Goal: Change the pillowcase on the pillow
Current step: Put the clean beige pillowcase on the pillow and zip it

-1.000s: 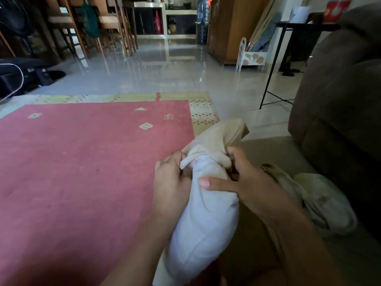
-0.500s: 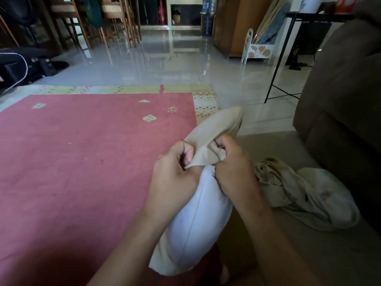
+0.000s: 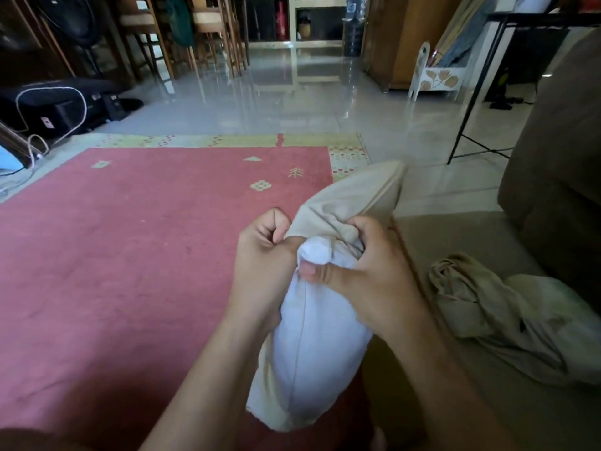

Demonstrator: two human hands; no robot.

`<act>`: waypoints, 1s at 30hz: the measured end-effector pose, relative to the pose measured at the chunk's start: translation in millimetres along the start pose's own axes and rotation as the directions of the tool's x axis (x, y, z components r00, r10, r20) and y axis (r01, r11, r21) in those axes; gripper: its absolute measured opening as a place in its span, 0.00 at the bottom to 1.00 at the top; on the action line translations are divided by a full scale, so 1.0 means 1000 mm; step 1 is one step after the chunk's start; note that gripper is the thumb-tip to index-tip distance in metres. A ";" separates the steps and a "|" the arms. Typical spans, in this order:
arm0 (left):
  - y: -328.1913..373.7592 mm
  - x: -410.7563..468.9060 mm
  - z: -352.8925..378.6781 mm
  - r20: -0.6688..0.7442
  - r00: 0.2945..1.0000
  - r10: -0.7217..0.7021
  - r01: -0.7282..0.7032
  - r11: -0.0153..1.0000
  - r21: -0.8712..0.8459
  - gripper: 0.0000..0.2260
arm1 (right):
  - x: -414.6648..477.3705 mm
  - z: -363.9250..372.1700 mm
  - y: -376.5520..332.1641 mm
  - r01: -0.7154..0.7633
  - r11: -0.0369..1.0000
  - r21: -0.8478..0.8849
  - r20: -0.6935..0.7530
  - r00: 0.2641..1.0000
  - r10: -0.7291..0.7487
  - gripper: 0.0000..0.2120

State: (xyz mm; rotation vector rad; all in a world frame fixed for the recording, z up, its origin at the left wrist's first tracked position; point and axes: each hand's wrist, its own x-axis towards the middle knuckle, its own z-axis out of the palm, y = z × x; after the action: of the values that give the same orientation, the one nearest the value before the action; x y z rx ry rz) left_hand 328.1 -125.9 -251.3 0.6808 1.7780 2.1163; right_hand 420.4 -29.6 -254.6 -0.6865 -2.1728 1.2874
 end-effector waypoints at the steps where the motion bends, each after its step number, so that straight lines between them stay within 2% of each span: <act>1: 0.004 -0.002 -0.003 -0.004 1.000 -0.004 0.004 1.000 -0.021 0.22 | 0.004 0.009 -0.001 0.025 0.999 -0.026 -0.021 0.999 -0.025 0.31; 4: 0.011 -0.003 -0.020 -0.101 0.995 -0.011 0.010 1.000 -0.007 0.21 | 0.013 0.040 -0.009 0.129 0.990 -0.062 -0.069 0.989 -0.133 0.25; 6: 0.013 0.000 -0.040 -0.162 0.986 -0.044 0.048 0.999 0.019 0.17 | 0.014 0.059 -0.019 0.181 0.983 -0.010 -0.080 0.980 -0.182 0.27; 8: 0.017 0.004 -0.063 -0.177 0.980 -0.090 0.091 0.996 -0.006 0.17 | 0.013 0.075 -0.028 0.236 0.971 0.037 -0.054 0.971 -0.234 0.30; 10: 0.025 0.003 -0.084 -0.151 0.987 -0.052 0.053 0.999 0.003 0.18 | 0.010 0.085 -0.031 0.275 0.957 0.091 -0.034 0.962 -0.272 0.31; 13: 0.030 -0.004 -0.115 -0.068 0.997 0.037 -0.027 0.990 0.139 0.17 | 0.009 0.089 -0.022 0.271 0.947 0.172 0.089 0.953 -0.289 0.33; 15: 0.032 -0.005 -0.129 -0.021 1.000 0.014 -0.011 0.989 0.144 0.19 | 0.012 0.087 -0.013 0.263 0.936 0.233 0.202 0.929 -0.311 0.32; 17: 0.034 -0.010 -0.130 -0.037 0.999 0.000 0.005 0.990 0.144 0.17 | 0.016 0.087 -0.007 0.260 0.917 0.302 0.255 0.905 -0.340 0.33; 18: 0.036 -0.014 -0.127 -0.033 0.998 0.051 -0.041 0.972 0.232 0.13 | 0.017 0.089 -0.005 0.274 0.908 0.315 0.262 0.895 -0.361 0.34; 19: 0.037 -0.018 -0.121 -0.005 0.993 0.118 -0.107 0.915 0.389 0.11 | 0.018 0.092 -0.004 0.300 0.900 0.315 0.263 0.884 -0.387 0.35; 20: 0.035 -0.022 -0.116 0.008 0.985 0.170 -0.147 0.825 0.546 0.17 | 0.018 0.095 -0.002 0.320 0.895 0.312 0.256 0.878 -0.404 0.34; 21: 0.029 -0.020 -0.116 -0.028 0.978 0.206 -0.148 0.783 0.605 0.21 | 0.018 0.097 0.001 0.326 0.896 0.303 0.243 0.882 -0.403 0.32; 23: 0.021 -0.008 -0.125 -0.171 0.963 0.209 -0.092 0.849 0.520 0.19 | 0.018 0.098 0.012 0.316 0.925 0.210 0.218 0.908 -0.359 0.29; 26: 0.006 0.012 -0.161 -0.330 0.927 0.177 -0.037 0.920 0.391 0.17 | 0.026 0.100 0.049 0.254 0.965 -0.072 0.207 0.950 -0.234 0.28; 29: -0.015 0.016 -0.193 -0.391 0.902 0.182 -0.028 0.929 0.369 0.15 | 0.033 0.109 0.081 0.034 0.994 -0.100 0.180 0.984 -0.015 0.23; 30: -0.026 0.014 -0.202 -0.414 0.894 0.173 -0.014 0.933 0.359 0.14 | 0.034 0.115 0.086 0.003 0.994 -0.108 0.178 0.984 0.017 0.22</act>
State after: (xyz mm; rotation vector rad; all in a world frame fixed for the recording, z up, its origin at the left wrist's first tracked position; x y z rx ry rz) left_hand 207.4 -283.4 -299.6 0.3855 2.4525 2.1647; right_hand 333.0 -43.7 -372.9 -0.6427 -2.4013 1.2855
